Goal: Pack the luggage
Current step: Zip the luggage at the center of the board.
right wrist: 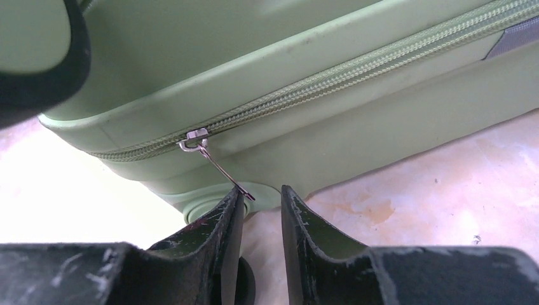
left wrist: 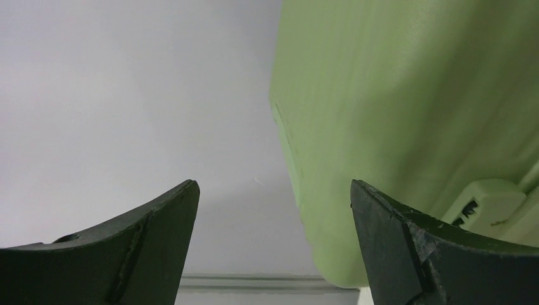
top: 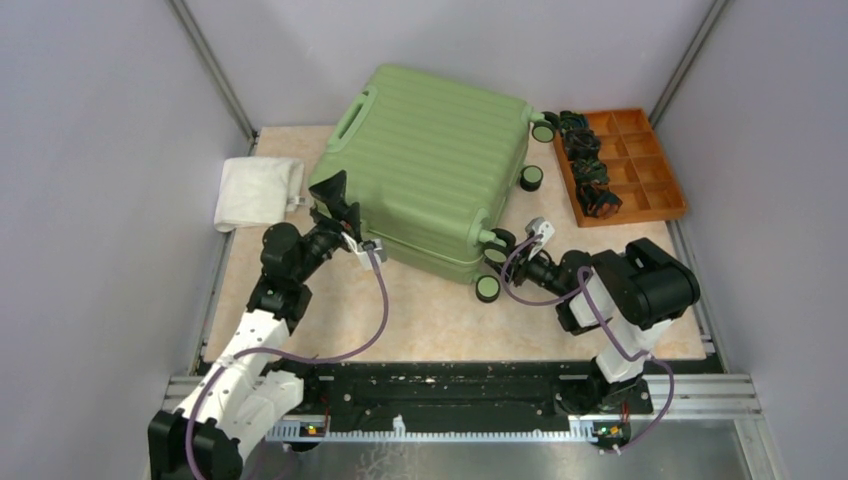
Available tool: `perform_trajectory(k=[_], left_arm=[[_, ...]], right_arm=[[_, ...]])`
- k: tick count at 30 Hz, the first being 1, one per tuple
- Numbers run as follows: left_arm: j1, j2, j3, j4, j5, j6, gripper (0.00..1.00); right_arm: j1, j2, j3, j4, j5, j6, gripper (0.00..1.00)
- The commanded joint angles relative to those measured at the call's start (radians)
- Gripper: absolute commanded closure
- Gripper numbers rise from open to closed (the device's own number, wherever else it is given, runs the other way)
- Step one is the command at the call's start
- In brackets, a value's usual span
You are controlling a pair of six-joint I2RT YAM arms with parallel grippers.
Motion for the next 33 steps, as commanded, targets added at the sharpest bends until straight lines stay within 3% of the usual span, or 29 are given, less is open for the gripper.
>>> perform_trajectory(k=[1,5,7,9,13,19,27,33], left_arm=[[-0.001,-0.005,0.009,-0.136,-0.058,-0.003,0.05],[-0.001,0.022,-0.003,-0.153,-0.053,0.012,0.01],[-0.001,0.042,-0.002,-0.141,-0.051,0.009,0.01],[-0.001,0.067,0.005,-0.139,-0.051,0.006,0.01],[-0.001,0.094,-0.008,-0.127,-0.044,0.046,0.01],[-0.001,0.111,-0.022,-0.071,-0.012,0.057,0.01],[-0.001,0.153,-0.024,-0.043,0.015,0.082,0.01],[0.0,0.159,-0.009,-0.073,0.01,0.086,0.01]], right_arm=[[-0.003,-0.01,0.006,0.192,-0.037,0.022,0.71],[-0.004,-0.032,0.022,0.162,-0.032,0.012,0.69],[-0.004,-0.044,0.034,0.13,-0.028,-0.003,0.54],[-0.004,-0.057,0.045,0.106,-0.025,-0.019,0.47],[-0.004,-0.064,0.066,0.078,-0.041,-0.038,0.46],[-0.004,-0.012,0.085,0.125,-0.083,-0.006,0.6],[0.0,0.015,0.064,0.232,-0.113,0.055,0.98],[0.001,-0.089,0.035,0.162,-0.093,0.034,1.0]])
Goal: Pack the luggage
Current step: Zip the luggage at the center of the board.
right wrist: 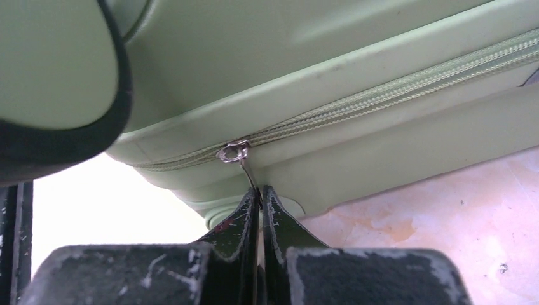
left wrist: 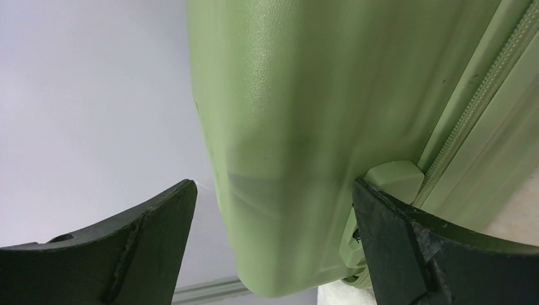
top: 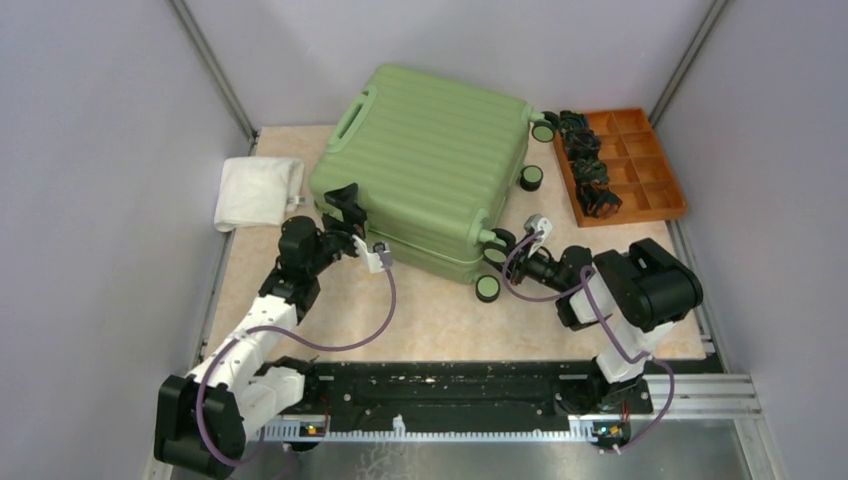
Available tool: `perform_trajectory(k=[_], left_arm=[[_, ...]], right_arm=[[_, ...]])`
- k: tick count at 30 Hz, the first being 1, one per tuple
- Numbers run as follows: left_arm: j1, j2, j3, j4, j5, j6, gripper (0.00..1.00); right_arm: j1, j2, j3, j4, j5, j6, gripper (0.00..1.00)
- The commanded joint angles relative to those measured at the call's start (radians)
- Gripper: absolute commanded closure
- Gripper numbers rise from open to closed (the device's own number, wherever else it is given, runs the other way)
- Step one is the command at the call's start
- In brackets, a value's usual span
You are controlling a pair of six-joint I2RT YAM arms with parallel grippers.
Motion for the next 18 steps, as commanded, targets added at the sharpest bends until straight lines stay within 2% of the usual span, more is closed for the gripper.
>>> perform_trajectory(k=[1,6,10,18], left_arm=[[0.0,0.016,0.011,-0.014,0.031,0.025,0.01],[0.0,0.0,-0.029,-0.031,0.054,0.091,0.01],[-0.006,-0.03,-0.034,-0.055,0.085,0.062,0.01],[-0.01,0.005,0.056,-0.107,0.015,-0.067,0.01]], right_arm=[[0.009,-0.115,-0.009,0.158,0.004,-0.007,1.0],[0.024,-0.227,-0.005,0.009,0.011,-0.053,1.0],[0.04,-0.303,0.008,-0.156,0.043,-0.13,1.0],[0.062,-0.359,0.0,-0.207,0.084,-0.145,1.0]])
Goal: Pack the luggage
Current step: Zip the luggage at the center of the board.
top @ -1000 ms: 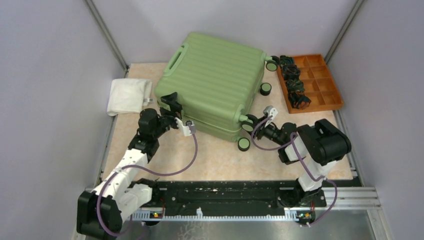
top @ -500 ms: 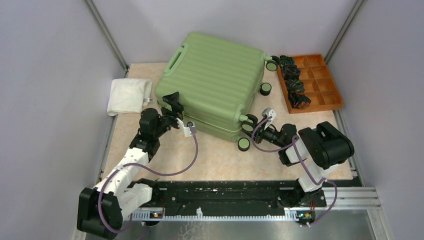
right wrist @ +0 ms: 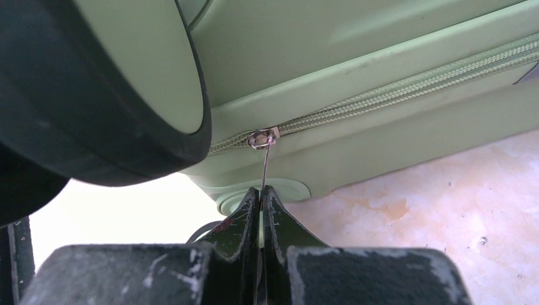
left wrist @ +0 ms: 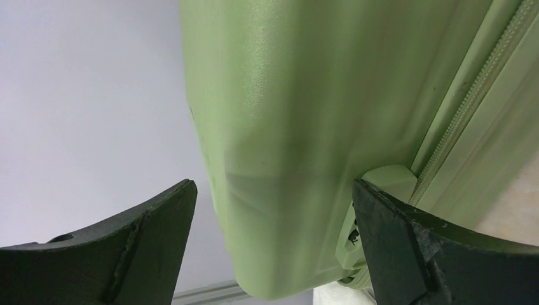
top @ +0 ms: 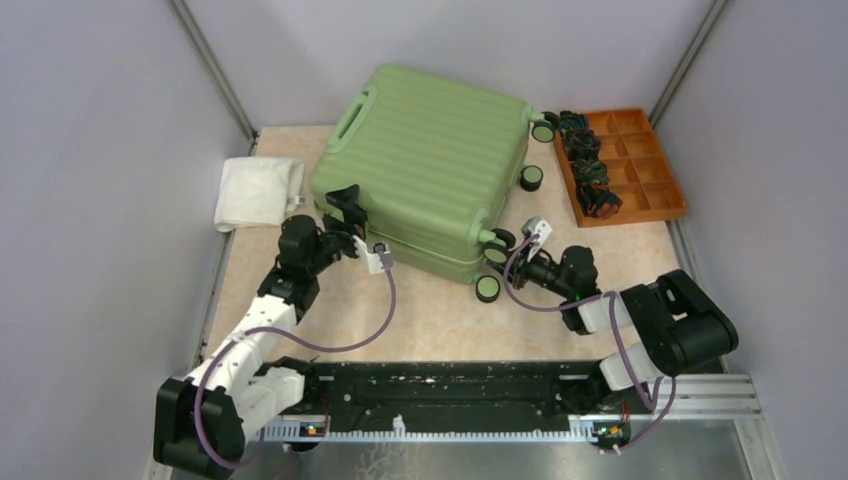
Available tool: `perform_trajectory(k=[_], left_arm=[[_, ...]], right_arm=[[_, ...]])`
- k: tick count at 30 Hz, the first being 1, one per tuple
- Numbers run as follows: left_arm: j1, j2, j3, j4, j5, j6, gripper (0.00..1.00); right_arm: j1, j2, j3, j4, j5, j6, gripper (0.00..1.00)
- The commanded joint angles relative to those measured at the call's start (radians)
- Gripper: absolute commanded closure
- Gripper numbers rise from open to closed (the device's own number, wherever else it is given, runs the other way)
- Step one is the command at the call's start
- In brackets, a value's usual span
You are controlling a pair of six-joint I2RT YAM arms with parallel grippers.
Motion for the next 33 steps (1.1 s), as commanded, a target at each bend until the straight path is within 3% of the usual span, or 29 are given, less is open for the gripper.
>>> perform_trajectory(k=[1,13,33], left_arm=[[-0.007,0.027,0.059,-0.067,-0.004,-0.092,0.01],[-0.006,0.078,0.268,-0.303,-0.083,-0.343,0.01],[-0.009,0.059,0.304,-0.383,-0.158,-0.356,0.08]], right_arm=[[0.028,-0.089,0.032,0.109,0.023,-0.048,1.0],[0.155,-0.248,-0.011,-0.072,0.119,-0.104,1.0],[0.422,-0.322,-0.014,-0.213,0.334,-0.075,1.0]])
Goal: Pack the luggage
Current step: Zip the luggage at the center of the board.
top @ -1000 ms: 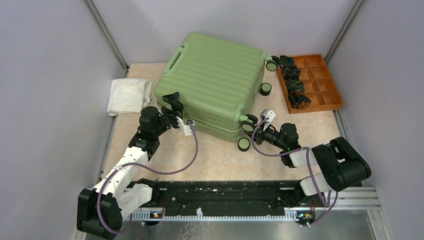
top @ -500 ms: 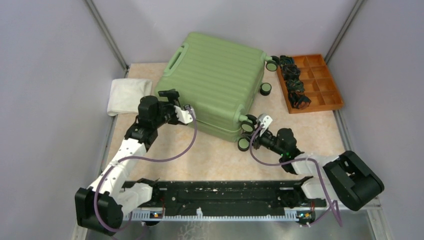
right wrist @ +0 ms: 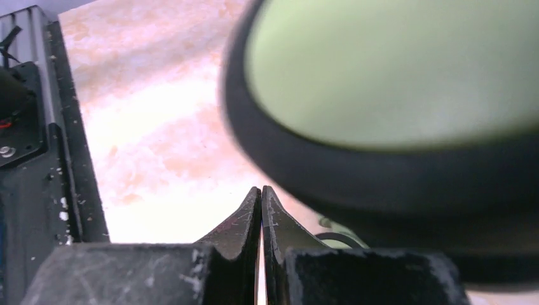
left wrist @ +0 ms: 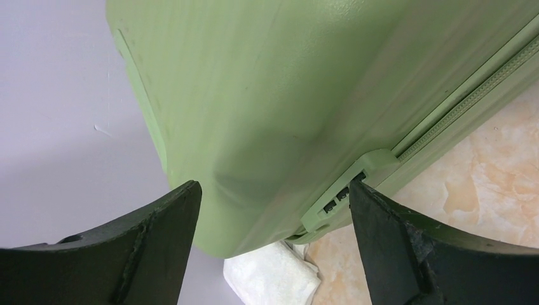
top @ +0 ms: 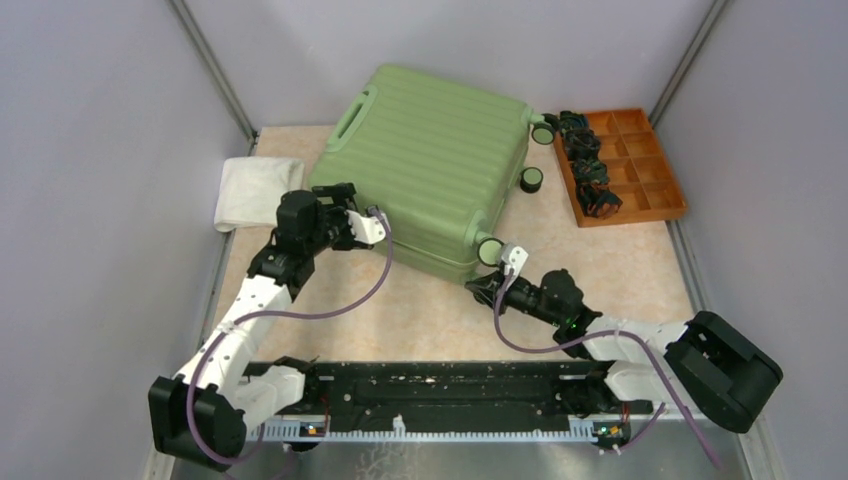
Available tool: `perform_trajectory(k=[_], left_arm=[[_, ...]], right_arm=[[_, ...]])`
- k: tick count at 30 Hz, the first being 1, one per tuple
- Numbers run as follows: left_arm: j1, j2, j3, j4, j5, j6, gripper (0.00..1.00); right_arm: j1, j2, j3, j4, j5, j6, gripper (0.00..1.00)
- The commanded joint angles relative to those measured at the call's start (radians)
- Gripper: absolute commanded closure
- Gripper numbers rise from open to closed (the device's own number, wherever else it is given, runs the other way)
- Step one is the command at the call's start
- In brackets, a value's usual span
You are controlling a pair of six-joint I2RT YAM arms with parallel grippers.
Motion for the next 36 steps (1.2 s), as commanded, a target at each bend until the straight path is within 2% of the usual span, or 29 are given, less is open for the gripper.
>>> perform_trajectory(k=[1,4,6,11,12,13,15,18,21,25,29,36], left_arm=[[-0.005,-0.011,0.036,0.009,-0.016,-0.04,0.08],[-0.005,-0.017,0.054,-0.008,-0.015,-0.088,0.06],[-0.003,-0.007,0.09,-0.053,-0.023,-0.131,0.03],[0.009,0.03,0.176,-0.15,-0.049,-0.234,0.01],[0.016,0.032,0.186,-0.157,-0.045,-0.247,0.01],[0.023,0.032,0.191,-0.162,-0.043,-0.248,0.01],[0.037,0.028,0.186,-0.164,-0.036,-0.231,0.01],[0.056,0.007,0.133,-0.142,-0.04,-0.165,0.01],[0.06,-0.019,0.073,-0.115,-0.054,-0.086,0.01],[0.061,-0.069,-0.021,-0.061,-0.031,0.012,0.01],[0.059,-0.118,-0.112,0.033,0.016,0.092,0.01],[0.057,-0.066,-0.178,0.183,0.065,0.215,0.01]], right_arm=[[0.062,-0.002,0.033,0.045,0.039,0.01,1.0],[0.072,-0.032,0.03,0.012,0.101,0.04,1.0],[0.071,-0.09,0.014,-0.023,0.181,0.057,0.77],[0.068,-0.268,-0.002,-0.203,0.352,0.052,0.32],[0.064,-0.314,0.001,-0.246,0.39,0.054,0.2],[0.061,-0.346,0.008,-0.287,0.416,0.059,0.04],[0.048,-0.419,0.025,-0.372,0.513,0.106,0.01],[0.036,-0.505,0.059,-0.481,0.58,0.157,0.01],[0.026,-0.533,0.122,-0.602,0.59,0.184,0.01],[0.022,-0.48,0.204,-0.732,0.544,0.188,0.01],[0.019,-0.436,0.227,-0.747,0.479,0.188,0.01],[-0.009,-0.432,0.219,-0.697,0.441,0.191,0.01]])
